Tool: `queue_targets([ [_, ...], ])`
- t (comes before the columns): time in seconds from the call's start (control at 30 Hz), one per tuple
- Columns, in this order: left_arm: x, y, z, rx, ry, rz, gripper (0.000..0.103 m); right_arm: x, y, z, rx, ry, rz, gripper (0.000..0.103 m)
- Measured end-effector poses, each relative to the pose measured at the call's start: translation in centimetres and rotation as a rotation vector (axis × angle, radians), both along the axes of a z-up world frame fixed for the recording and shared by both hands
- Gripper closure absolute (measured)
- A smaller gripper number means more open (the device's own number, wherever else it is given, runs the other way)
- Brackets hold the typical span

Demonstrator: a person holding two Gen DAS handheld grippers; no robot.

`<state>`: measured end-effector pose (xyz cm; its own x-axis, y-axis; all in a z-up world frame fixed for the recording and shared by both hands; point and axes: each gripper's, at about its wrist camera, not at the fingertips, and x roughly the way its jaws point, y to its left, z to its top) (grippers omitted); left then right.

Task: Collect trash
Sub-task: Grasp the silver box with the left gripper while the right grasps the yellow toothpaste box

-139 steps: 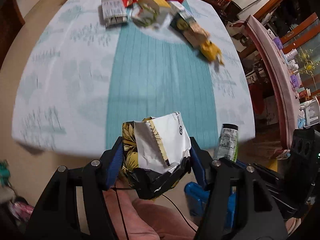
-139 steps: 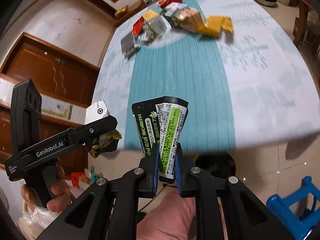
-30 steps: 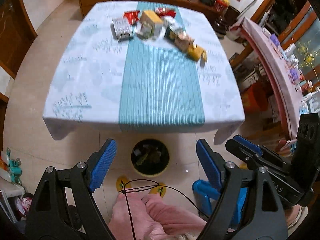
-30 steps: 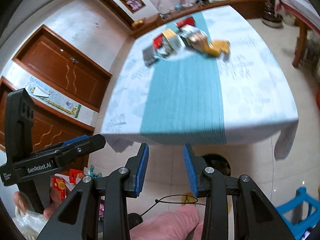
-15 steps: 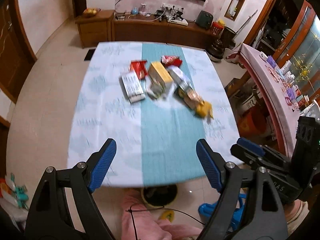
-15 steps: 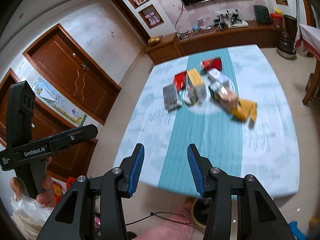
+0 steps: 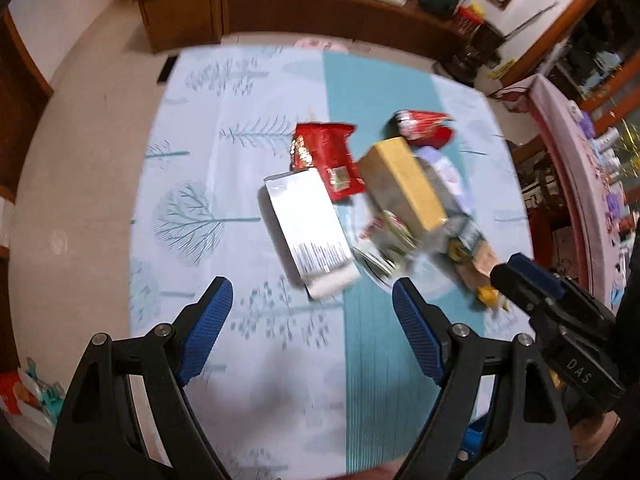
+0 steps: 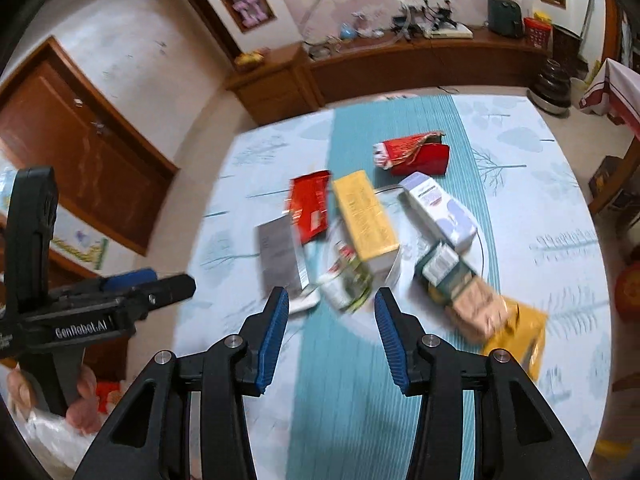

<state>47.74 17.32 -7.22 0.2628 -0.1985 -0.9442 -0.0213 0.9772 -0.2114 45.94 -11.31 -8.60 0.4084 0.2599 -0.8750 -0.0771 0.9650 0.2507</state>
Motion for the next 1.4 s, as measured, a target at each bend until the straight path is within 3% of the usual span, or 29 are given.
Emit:
queue_targets([
  [0.2,4.9,-0.1,-7.4,-0.040,0.077,0.042,0.023,7.7,0.7,-6.0,-0.056,0.047,-0.036,0.057],
  [0.4,7.0,0.1,-11.7,-0.059,0.144,0.100,0.023,11.4,1.9,-10.1,-0.124,0.099,-0.004,0.056],
  [0.7,7.9,-1.5,-13.9,-0.058,0.168,0.094,0.023,12.9,2.6,-12.0,-0.197,0.107,-0.003,0.055],
  [0.87,8.3,-2.8,-14.7,-0.019,0.196,0.103,0.023,12.9,1.7,-12.2,-0.180,0.123,-0.015,0.054],
  [1.1,8.9,-5.7,-15.5,0.076,0.202,0.103,0.023,12.8,1.5,-12.7,-0.193,0.146,0.012,0.043],
  [1.4,7.8,-6.5,-15.8,0.096,0.193,0.111,0.027,13.4,2.0,-13.4,-0.180,0.146,0.024,0.035],
])
